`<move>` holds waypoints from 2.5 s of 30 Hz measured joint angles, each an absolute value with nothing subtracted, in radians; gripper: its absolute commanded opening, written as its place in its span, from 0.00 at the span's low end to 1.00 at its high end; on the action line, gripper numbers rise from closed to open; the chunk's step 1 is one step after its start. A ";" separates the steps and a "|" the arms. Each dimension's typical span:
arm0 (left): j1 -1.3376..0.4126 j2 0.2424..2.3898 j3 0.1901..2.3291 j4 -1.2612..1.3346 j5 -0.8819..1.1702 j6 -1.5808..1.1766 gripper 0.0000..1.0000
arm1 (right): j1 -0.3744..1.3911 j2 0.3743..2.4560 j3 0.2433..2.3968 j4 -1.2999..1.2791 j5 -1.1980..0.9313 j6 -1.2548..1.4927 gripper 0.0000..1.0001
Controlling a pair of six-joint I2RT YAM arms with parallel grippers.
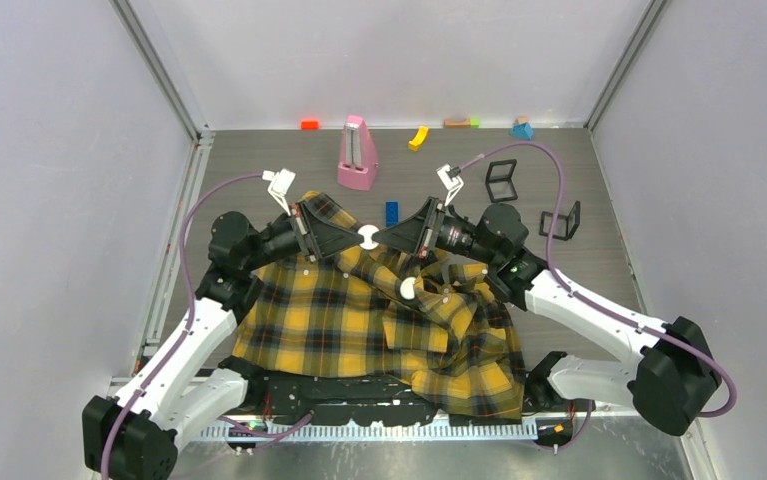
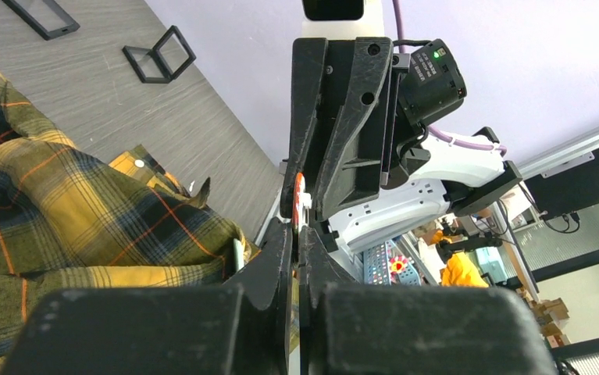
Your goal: Pin the brooch onto the clothing
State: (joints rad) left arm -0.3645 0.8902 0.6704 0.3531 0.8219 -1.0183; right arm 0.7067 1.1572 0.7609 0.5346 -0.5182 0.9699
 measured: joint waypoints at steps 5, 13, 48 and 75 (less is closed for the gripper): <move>-0.364 0.890 0.668 0.369 0.827 -1.025 0.00 | 0.707 1.166 0.761 0.569 -0.531 0.994 0.28; -0.364 0.890 0.665 0.393 0.832 -1.041 0.00 | 0.706 1.179 0.761 0.602 -0.545 1.016 0.20; -0.360 0.900 0.658 0.262 0.767 -0.986 0.00 | 0.723 1.179 0.893 0.173 -0.409 0.822 0.58; -0.364 0.790 0.600 0.009 0.779 -0.812 0.00 | 0.860 0.999 0.778 -0.346 -0.064 0.548 0.01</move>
State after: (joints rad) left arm -0.3645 0.7898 0.5999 0.0090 0.7788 -0.8116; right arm 0.8604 0.9993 0.7776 -0.3458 -0.0643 0.5476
